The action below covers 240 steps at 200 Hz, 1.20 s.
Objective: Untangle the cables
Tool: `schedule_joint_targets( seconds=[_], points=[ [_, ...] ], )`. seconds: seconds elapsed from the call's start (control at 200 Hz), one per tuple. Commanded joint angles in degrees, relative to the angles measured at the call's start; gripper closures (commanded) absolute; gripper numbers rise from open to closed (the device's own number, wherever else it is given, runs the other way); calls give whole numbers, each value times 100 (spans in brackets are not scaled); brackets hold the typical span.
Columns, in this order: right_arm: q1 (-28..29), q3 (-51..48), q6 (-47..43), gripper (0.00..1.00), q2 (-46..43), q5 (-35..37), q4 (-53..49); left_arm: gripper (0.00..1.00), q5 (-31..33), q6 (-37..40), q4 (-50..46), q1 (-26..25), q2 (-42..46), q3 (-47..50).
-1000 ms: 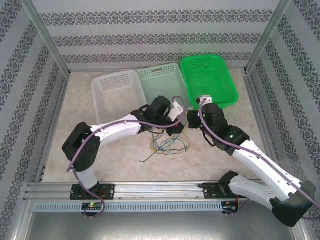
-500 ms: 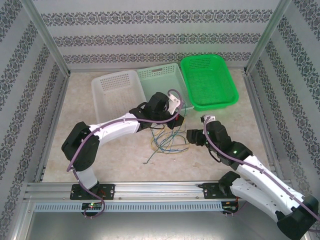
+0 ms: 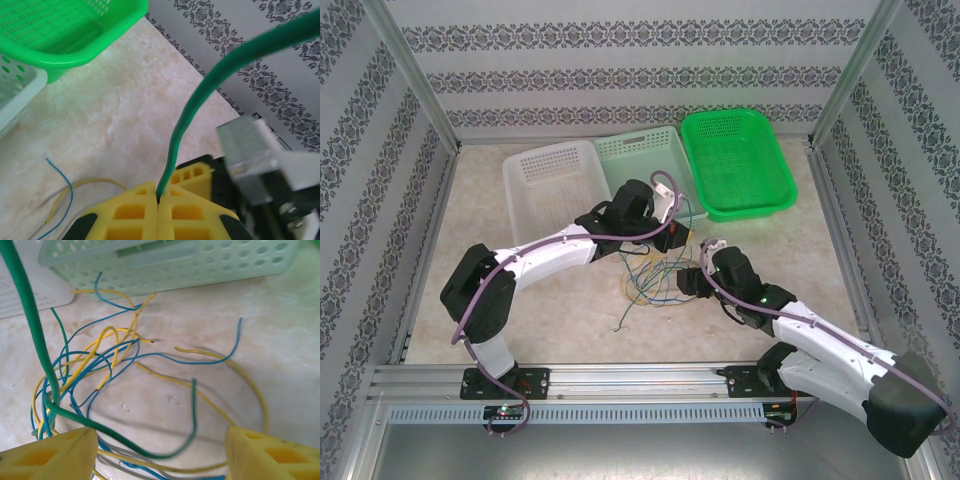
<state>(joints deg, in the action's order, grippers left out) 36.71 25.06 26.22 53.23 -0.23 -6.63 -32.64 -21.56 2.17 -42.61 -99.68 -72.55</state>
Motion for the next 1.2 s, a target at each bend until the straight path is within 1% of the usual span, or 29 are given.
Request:
schedule_joint_targets(
  seconds=[0.0,0.13,0.17,0.23,0.4,0.45,0.52,0.689,0.819,1.059,1.194],
  points=[
    [115,-13,-206,33,90,-254,598,100,-146,-113,153,58,266,-97],
    [134,-70,-287,36,135,-288,635,100,-172,-151,191,62,310,-73],
    [135,-89,-313,39,149,-277,636,100,-193,-177,220,69,309,-83],
    [137,-93,-370,49,169,-275,662,100,-233,-203,252,69,317,-116],
    [152,-66,-412,86,257,-362,553,100,-178,-234,223,176,366,-260],
    [152,-82,-331,94,268,-270,450,100,-101,-259,199,284,407,-317],
    [158,-124,-197,100,284,-167,340,100,9,-257,176,420,481,-417],
    [160,-286,123,100,315,-16,298,100,174,65,-68,560,655,-833],
    [161,-326,247,100,438,88,256,100,186,99,-74,567,750,-1017],
    [141,-300,432,100,888,161,232,100,366,191,-262,682,1118,-1040],
    [107,-344,519,100,1035,137,354,100,676,375,-448,794,1495,-985]
  ],
)
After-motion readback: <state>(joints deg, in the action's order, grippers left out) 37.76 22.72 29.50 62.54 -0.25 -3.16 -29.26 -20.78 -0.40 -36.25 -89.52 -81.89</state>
